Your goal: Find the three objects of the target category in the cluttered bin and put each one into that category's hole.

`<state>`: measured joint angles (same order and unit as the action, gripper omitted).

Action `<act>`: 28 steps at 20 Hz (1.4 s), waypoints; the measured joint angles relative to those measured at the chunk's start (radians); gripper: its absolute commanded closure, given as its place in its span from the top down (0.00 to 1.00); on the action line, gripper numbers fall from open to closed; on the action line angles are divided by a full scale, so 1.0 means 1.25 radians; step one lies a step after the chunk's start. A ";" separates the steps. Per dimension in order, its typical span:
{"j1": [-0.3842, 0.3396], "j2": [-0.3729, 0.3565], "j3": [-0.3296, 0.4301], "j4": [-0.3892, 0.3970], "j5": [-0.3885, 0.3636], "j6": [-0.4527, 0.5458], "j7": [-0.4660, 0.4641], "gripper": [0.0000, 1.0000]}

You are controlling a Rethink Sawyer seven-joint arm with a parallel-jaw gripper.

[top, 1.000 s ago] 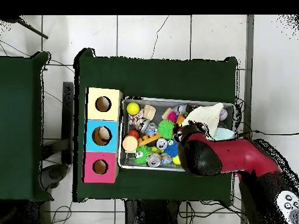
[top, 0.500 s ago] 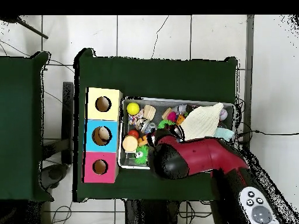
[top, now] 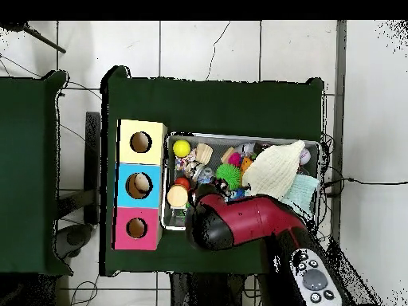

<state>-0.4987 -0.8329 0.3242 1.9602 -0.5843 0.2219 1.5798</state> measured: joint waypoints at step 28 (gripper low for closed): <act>0.044 0.099 -0.178 0.001 0.042 -0.130 0.000 1.00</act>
<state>-0.4439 -0.7089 0.1013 1.9615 -0.5324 0.0598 1.5798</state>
